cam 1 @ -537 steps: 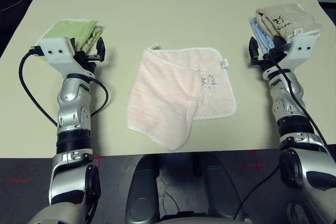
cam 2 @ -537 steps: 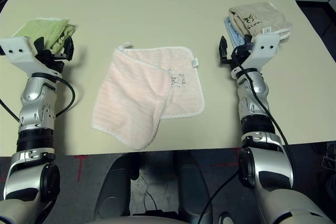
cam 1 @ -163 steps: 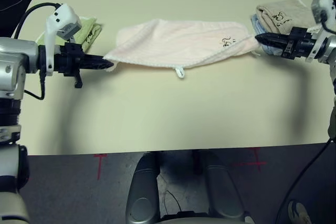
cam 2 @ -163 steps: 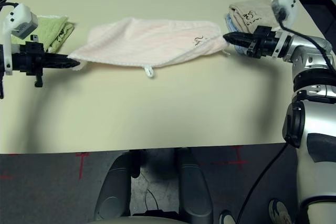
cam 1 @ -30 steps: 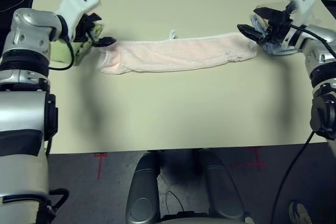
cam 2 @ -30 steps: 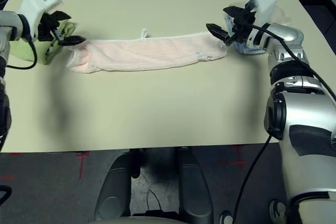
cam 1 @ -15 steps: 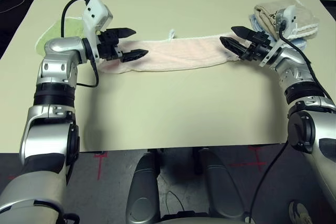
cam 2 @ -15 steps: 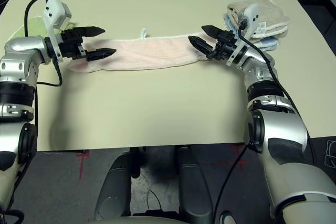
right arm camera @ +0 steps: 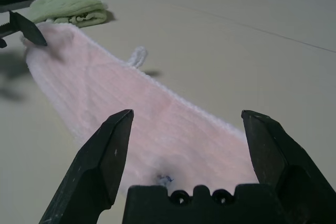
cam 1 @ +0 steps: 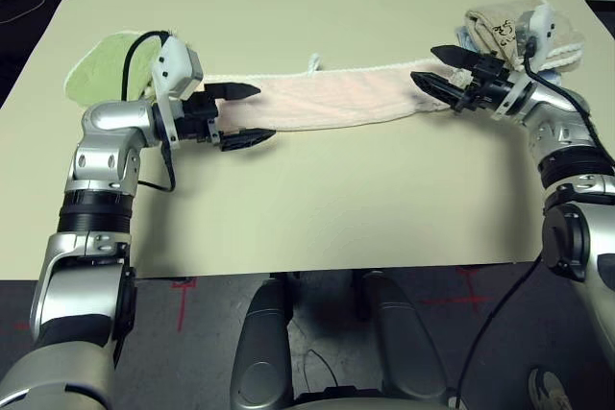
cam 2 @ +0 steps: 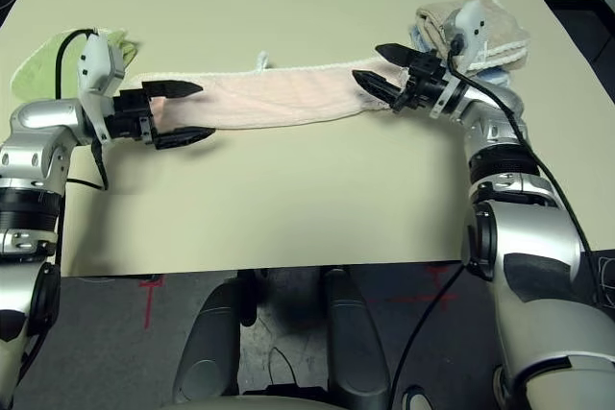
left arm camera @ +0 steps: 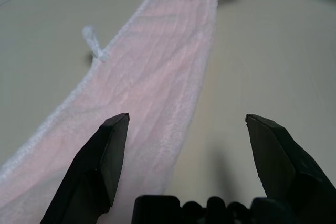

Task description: Fold the towel and set it aside.

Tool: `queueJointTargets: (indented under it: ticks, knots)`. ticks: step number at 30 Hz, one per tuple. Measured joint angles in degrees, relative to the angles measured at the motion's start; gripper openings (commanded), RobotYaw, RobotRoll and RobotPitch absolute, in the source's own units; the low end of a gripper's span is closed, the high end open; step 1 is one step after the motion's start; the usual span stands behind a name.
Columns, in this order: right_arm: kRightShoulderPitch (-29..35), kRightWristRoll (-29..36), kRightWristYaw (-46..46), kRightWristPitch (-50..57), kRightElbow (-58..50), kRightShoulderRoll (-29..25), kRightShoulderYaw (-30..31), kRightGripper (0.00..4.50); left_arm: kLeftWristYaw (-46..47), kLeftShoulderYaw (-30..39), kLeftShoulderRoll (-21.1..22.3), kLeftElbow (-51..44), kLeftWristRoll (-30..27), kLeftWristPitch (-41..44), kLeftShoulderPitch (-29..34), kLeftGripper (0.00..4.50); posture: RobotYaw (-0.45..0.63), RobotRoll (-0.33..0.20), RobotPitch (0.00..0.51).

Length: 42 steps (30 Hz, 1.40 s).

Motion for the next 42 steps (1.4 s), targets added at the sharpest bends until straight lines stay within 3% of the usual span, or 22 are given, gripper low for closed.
queueJointTargets:
  ticks: [6, 19, 26, 34, 42]
  knots:
    - [2.6, 4.7, -1.4, 7.0, -1.3, -0.4, -3.5, 4.47, 3.1, 0.3, -1.3, -0.8, -0.3, -0.1, 2.0, 4.50, 0.04, 0.000, 0.320]
    - [20.4, 21.6, -10.7, 45.0, -28.3, -2.9, -11.4, 4.47, 3.4, 0.2, -1.7, -0.8, -0.5, -0.1, 1.5, 4.50, 0.02, 0.000, 0.322]
    - [24.7, 27.8, -17.4, 55.5, -33.2, -2.2, -14.5, 4.47, 3.8, -0.3, -2.8, -0.9, -0.5, 0.6, 1.0, 4.50, 0.02, 0.000, 0.322]
    - [24.9, 33.4, -26.9, 64.5, -34.7, -1.4, -18.7, 4.47, 4.2, -0.3, -3.2, -1.2, -0.5, 1.4, 1.0, 4.50, 0.02, 0.000, 0.319]
    - [22.9, 34.9, -34.7, 64.3, -36.3, 2.8, -20.2, 4.47, 4.4, -0.3, -3.2, -1.4, -0.5, 1.6, 1.0, 4.50, 0.02, 0.000, 0.313]
